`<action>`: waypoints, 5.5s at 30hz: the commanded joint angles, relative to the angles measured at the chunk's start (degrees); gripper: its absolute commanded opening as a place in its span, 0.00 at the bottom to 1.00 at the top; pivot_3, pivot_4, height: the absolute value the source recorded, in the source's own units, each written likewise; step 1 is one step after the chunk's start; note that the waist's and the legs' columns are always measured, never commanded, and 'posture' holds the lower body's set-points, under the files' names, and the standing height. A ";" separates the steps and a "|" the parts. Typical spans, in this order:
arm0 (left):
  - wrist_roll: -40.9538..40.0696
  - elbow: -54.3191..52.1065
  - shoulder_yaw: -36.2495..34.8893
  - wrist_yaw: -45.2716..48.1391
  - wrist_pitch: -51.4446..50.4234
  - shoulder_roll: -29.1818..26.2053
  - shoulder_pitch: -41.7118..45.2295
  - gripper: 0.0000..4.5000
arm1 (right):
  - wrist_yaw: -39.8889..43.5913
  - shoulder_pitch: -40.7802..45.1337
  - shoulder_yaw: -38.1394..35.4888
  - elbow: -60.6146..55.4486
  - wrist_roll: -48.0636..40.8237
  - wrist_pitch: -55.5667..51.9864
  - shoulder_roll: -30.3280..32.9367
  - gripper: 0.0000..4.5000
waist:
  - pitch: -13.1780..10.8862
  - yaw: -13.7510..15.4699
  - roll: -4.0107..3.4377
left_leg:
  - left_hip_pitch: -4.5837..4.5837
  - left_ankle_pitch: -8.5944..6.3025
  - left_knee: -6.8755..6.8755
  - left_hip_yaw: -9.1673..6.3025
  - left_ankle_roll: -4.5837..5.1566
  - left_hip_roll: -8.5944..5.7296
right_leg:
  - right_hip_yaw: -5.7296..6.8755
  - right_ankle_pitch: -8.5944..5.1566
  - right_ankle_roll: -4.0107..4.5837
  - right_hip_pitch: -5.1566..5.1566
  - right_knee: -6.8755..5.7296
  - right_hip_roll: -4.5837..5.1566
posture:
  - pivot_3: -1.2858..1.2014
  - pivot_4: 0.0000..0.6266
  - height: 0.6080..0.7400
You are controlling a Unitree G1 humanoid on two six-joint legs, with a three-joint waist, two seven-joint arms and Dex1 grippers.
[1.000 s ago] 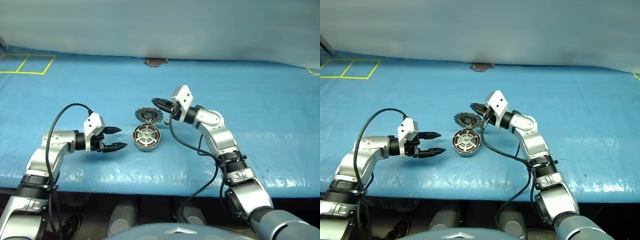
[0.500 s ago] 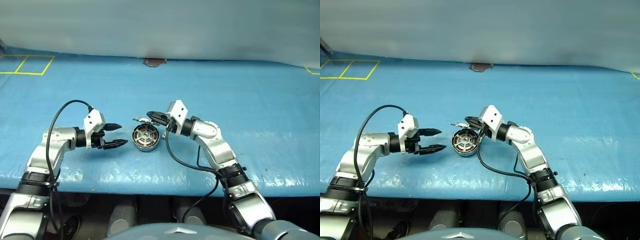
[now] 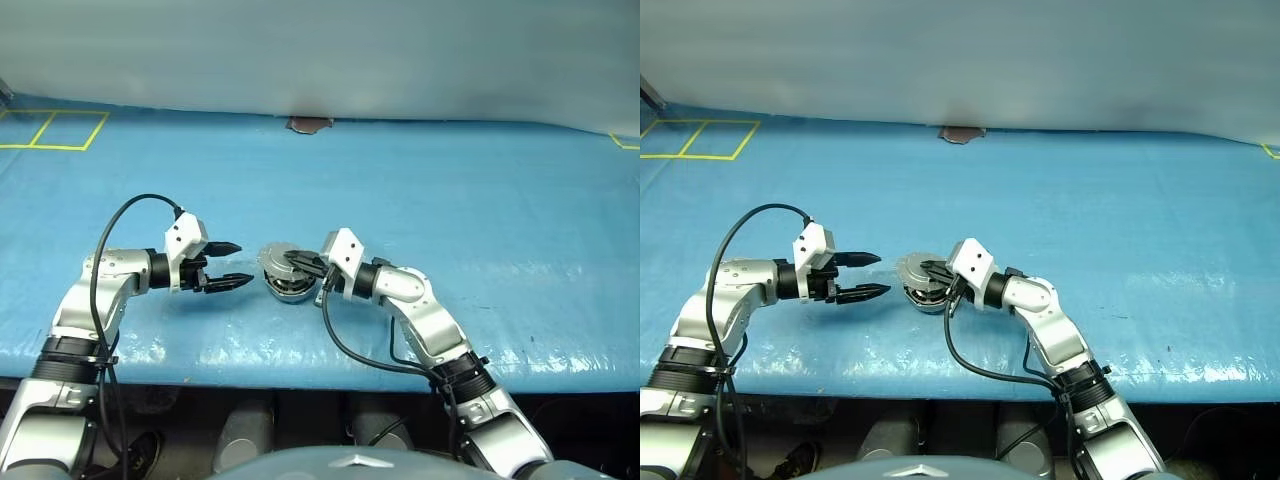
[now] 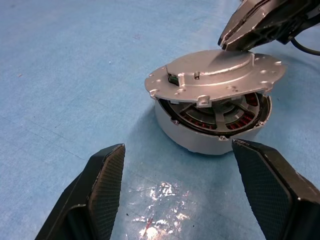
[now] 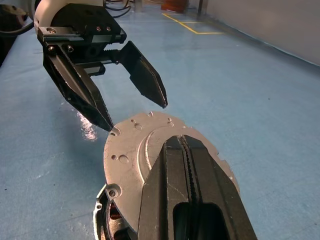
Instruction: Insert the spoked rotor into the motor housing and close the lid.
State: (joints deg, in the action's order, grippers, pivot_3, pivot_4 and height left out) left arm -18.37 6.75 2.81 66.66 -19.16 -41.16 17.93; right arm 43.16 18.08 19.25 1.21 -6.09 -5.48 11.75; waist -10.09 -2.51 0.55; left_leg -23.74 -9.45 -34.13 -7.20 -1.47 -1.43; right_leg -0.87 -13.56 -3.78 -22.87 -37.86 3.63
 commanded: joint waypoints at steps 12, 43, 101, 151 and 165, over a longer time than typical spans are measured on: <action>1.03 1.92 0.24 2.34 2.41 -0.06 0.92 0.83 | -1.05 -1.54 0.26 2.85 0.22 2.48 -1.77 0.00 | 0.00 0.02 0.00 | 0.02 0.01 0.00 0.00 -0.02 0.00 | 0.00 -0.01 0.01 0.02 0.00 -0.01 | 0.52 0.24 1.00; 2.53 5.06 1.84 2.24 5.59 2.21 -0.64 0.83 | -0.58 -1.20 2.63 5.00 3.30 5.90 -1.50 0.00 | 0.01 0.07 0.00 | 0.10 0.02 -0.01 -0.01 -0.03 0.01 | -0.01 -0.03 0.05 0.09 -0.04 -0.02 | 0.52 0.24 1.00; 3.09 4.48 1.76 -0.91 8.37 3.98 -1.79 0.83 | -10.82 -4.06 -1.38 -1.28 -2.03 -14.08 -6.28 0.94 | 0.03 0.27 0.01 | 0.09 0.04 0.00 -0.04 -0.08 0.01 | -0.01 -0.14 0.25 0.08 -0.04 -0.02 | 0.52 0.24 1.00; 3.22 5.63 2.50 -1.68 8.79 5.29 -1.97 0.83 | -1.22 3.76 2.61 -12.12 -0.54 -21.63 3.92 0.68 | 0.03 0.32 0.02 | 0.02 0.05 0.03 -0.05 -0.09 0.00 | 0.00 -0.12 0.21 0.03 0.00 -0.01 | 0.52 0.24 1.00; 3.19 5.05 2.10 -1.84 8.51 4.82 -2.27 0.83 | -2.89 2.31 3.14 -8.47 0.34 -19.94 1.63 0.68 | 0.03 0.32 0.02 | 0.02 0.05 0.03 -0.06 -0.09 0.00 | 0.00 -0.11 0.20 0.02 0.00 -0.02 | 0.52 0.24 1.00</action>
State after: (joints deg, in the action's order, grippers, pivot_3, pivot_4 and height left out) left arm -15.16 13.36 5.59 64.87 -10.94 -36.05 15.64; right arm 40.04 20.41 22.30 -5.66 -5.50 -27.44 13.64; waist -10.07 -2.19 0.57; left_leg -23.72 -9.40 -34.09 -7.25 -1.56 -1.42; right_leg -0.87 -13.66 -3.60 -22.84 -37.85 3.61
